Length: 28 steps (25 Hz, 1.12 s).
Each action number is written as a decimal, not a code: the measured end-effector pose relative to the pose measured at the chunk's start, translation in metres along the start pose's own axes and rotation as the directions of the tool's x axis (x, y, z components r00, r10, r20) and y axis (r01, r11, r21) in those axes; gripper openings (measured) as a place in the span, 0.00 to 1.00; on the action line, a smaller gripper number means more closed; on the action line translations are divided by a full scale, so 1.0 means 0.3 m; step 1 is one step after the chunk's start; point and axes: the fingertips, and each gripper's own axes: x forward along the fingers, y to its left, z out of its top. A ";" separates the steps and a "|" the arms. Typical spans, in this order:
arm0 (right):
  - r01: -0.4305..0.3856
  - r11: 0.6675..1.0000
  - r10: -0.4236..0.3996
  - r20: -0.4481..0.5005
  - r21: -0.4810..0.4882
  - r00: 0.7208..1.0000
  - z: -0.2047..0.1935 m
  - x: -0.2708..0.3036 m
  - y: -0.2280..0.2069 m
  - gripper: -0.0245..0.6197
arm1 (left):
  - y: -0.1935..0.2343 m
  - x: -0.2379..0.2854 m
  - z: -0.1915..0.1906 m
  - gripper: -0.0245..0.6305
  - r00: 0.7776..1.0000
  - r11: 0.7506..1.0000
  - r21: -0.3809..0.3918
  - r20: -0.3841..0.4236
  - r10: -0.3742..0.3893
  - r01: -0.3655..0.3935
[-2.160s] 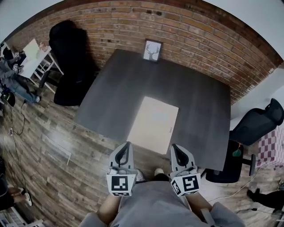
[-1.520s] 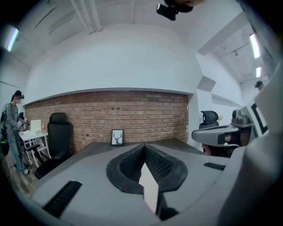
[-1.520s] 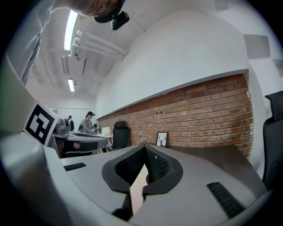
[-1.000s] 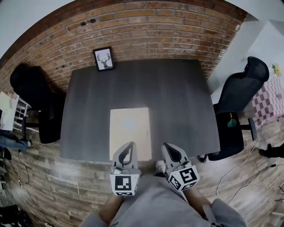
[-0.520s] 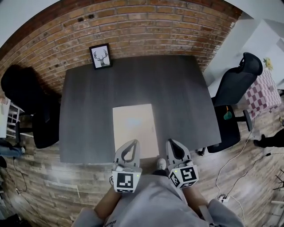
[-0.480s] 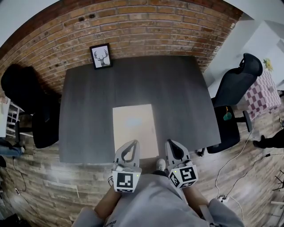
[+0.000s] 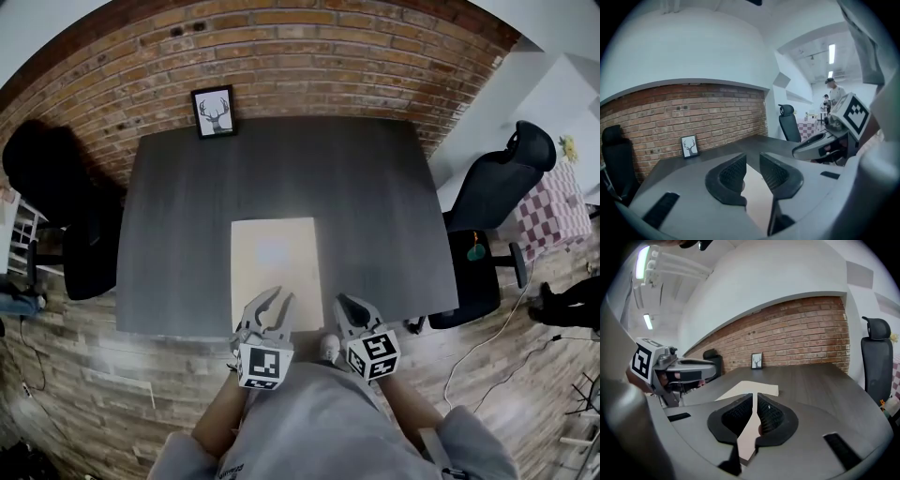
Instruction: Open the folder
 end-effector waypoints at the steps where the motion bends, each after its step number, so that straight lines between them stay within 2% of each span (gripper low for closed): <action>1: -0.011 1.000 0.011 -0.022 -0.010 1.000 -0.027 0.013 0.003 0.04 | -0.011 0.009 -0.015 0.17 1.000 1.000 0.022 -0.010 -0.012 0.012; 6: -0.064 0.998 0.061 -0.103 -0.027 0.993 -0.134 0.064 0.023 0.08 | -0.080 0.051 -0.107 0.19 0.992 0.989 0.113 -0.097 -0.086 0.096; 9: -0.069 0.998 0.067 -0.145 -0.006 0.987 -0.195 0.081 0.022 0.10 | -0.134 0.067 -0.164 0.21 0.978 0.972 0.172 -0.156 -0.136 0.162; 14: -0.062 0.998 0.067 -0.198 0.030 0.978 -0.274 0.092 0.011 0.11 | -0.212 0.086 -0.245 0.21 0.955 0.944 0.222 -0.224 -0.196 0.246; 17: -0.070 0.997 0.077 -0.230 0.038 0.970 -0.320 0.098 0.013 0.12 | -0.258 0.092 -0.296 0.21 0.934 0.918 0.259 -0.272 -0.230 0.301; 24: -0.052 0.997 0.067 -0.293 0.056 0.954 -0.404 0.104 0.001 0.13 | -0.348 0.087 -0.393 0.27 0.882 0.839 0.352 -0.383 -0.275 0.414; 28: -0.064 0.996 0.080 -0.327 0.058 0.942 -0.439 0.106 0.010 0.13 | -0.381 0.087 -0.431 0.29 0.860 0.814 0.367 -0.424 -0.284 0.449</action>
